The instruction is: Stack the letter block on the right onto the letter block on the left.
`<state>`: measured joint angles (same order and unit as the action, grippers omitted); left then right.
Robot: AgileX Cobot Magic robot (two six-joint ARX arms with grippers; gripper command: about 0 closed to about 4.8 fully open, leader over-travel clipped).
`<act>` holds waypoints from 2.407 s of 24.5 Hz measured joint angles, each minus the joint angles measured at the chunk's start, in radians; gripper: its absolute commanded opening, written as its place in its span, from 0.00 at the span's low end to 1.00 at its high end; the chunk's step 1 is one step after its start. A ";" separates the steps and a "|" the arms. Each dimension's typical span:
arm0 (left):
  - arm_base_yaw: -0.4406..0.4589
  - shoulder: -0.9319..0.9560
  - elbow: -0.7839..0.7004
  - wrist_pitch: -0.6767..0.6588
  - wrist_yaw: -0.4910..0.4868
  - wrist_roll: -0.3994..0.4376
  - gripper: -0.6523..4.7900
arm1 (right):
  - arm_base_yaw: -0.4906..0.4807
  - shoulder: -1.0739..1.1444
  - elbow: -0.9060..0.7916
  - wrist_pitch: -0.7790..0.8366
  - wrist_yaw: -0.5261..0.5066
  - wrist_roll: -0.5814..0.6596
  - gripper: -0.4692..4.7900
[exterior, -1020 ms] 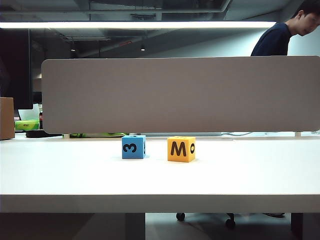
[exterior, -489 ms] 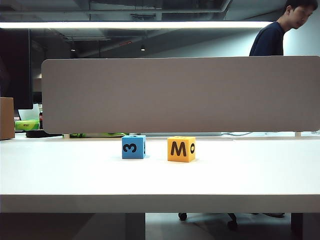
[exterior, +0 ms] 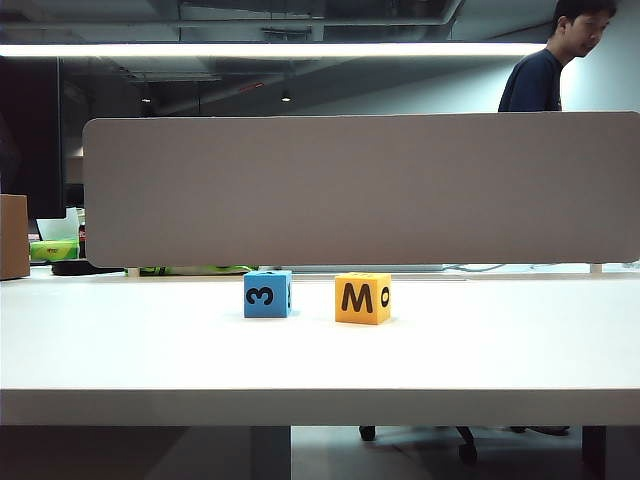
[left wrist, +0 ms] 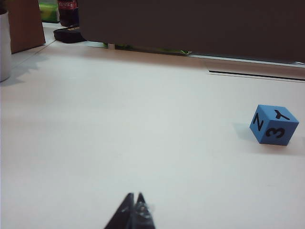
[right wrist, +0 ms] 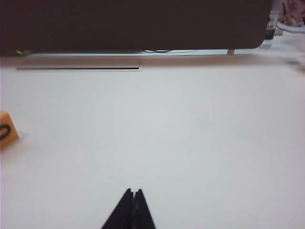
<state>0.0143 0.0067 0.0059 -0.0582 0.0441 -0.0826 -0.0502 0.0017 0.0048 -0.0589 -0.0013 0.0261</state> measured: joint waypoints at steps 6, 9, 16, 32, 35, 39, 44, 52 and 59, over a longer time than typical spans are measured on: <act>0.000 0.000 0.089 0.002 0.032 -0.001 0.11 | 0.000 0.000 0.099 0.035 -0.003 0.254 0.08; 0.000 0.000 0.147 0.010 0.127 -0.038 0.11 | 0.001 0.000 0.214 -0.019 -0.038 0.265 0.08; 0.000 -0.002 0.242 -0.002 0.494 -0.220 0.11 | 0.000 0.030 0.554 -0.295 -0.218 0.187 0.08; -0.001 0.024 0.373 -0.370 0.581 -0.174 0.11 | 0.166 0.957 1.273 -0.837 -0.417 -0.084 0.42; -0.001 0.064 0.445 -0.455 0.475 -0.076 0.11 | 0.253 1.071 1.267 -0.840 -0.366 -0.102 0.46; 0.000 0.143 0.509 -0.510 0.396 0.013 0.11 | 0.359 1.144 1.271 -0.837 -0.216 -0.165 0.50; 0.000 0.224 0.533 -0.496 0.382 0.043 0.11 | 0.412 1.250 1.268 -0.788 -0.063 -0.270 0.50; 0.000 0.256 0.533 -0.359 0.363 0.048 0.11 | 0.407 1.462 1.411 -0.761 -0.052 -0.282 0.50; 0.000 0.264 0.522 -0.349 0.328 0.048 0.11 | 0.398 1.643 1.516 -0.762 -0.052 -0.282 0.64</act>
<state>0.0143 0.2703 0.5278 -0.4072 0.3721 -0.0341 0.3477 1.6444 1.5208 -0.8207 -0.0532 -0.2562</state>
